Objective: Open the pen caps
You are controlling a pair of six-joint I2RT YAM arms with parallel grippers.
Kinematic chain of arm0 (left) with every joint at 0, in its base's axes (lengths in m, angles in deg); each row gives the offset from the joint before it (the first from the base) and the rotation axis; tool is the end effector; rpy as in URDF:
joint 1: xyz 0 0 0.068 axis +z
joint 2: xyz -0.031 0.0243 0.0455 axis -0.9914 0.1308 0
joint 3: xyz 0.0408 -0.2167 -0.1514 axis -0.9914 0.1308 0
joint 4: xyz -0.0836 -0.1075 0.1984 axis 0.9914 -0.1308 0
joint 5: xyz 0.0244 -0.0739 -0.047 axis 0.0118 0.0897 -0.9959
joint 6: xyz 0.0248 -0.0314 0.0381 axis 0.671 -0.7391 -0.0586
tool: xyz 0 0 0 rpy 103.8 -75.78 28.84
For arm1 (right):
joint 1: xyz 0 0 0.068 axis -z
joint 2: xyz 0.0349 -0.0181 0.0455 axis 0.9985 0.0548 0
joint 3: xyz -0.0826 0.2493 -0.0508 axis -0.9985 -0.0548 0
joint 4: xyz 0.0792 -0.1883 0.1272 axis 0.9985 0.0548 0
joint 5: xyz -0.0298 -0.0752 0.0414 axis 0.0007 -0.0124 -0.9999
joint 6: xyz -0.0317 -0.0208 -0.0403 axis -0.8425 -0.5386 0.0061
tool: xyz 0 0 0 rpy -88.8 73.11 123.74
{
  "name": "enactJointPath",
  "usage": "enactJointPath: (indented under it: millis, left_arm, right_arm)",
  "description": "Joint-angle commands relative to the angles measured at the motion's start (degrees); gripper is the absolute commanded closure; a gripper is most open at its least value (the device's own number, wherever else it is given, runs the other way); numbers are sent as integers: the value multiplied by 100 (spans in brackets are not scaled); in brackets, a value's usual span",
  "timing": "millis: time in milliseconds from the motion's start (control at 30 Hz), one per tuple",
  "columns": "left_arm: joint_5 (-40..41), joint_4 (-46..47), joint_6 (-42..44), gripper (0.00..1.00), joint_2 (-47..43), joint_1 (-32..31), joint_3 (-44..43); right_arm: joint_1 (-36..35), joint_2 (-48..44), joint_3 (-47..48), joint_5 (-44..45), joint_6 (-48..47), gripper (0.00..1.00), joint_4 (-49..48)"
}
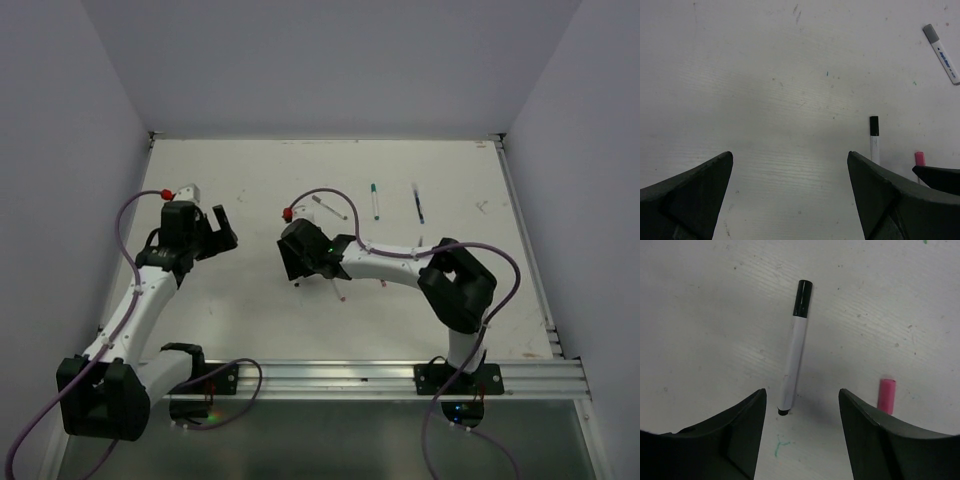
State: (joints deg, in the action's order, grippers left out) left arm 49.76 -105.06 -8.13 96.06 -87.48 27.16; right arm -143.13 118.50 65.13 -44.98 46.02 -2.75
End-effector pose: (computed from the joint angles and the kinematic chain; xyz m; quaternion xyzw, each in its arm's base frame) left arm 0.2027 -0.0176 0.2512 -0.1670 0.9021 -0.1051 0.3839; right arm 0.2217 0.3138 0.1976 -0.1782 0.9147 0.1350 0.3366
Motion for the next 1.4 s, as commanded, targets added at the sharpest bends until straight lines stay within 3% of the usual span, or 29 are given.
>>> enactJointPath:
  millis: [0, 267, 667, 700, 800, 867, 967, 1133, 1367]
  left_arm:
    - [-144, 232, 69, 0, -97, 104, 44]
    - [-223, 249, 60, 0, -114, 165, 62]
    - [-433, 302, 60, 0, -79, 244, 88]
    - [-469, 319, 60, 0, -79, 253, 106]
    - [-670, 407, 51, 0, -70, 288, 124]
    - [-854, 495, -27, 0, -70, 288, 150]
    - [-1433, 784, -342, 0, -105, 288, 237]
    - [-2428, 1926, -1038, 13, -219, 193, 510]
    - [-1859, 2358, -1416, 14, -158, -774, 230]
  right_arm:
    - [-130, 297, 506, 200, 76, 37, -141]
    - [-279, 807, 797, 524, 207, 48, 132]
    - [-323, 1097, 771, 543, 278, 71, 299]
    - [-332, 1088, 745, 526, 260, 74, 256]
    - [-332, 983, 649, 517, 199, 94, 185]
    - [-323, 712, 395, 482, 155, 100, 1]
    - [-332, 307, -71, 307, 85, 100, -657]
    - [-332, -686, -810, -36, -56, 100, -1896]
    - [-332, -1592, -1768, -318, -127, 100, -3040]
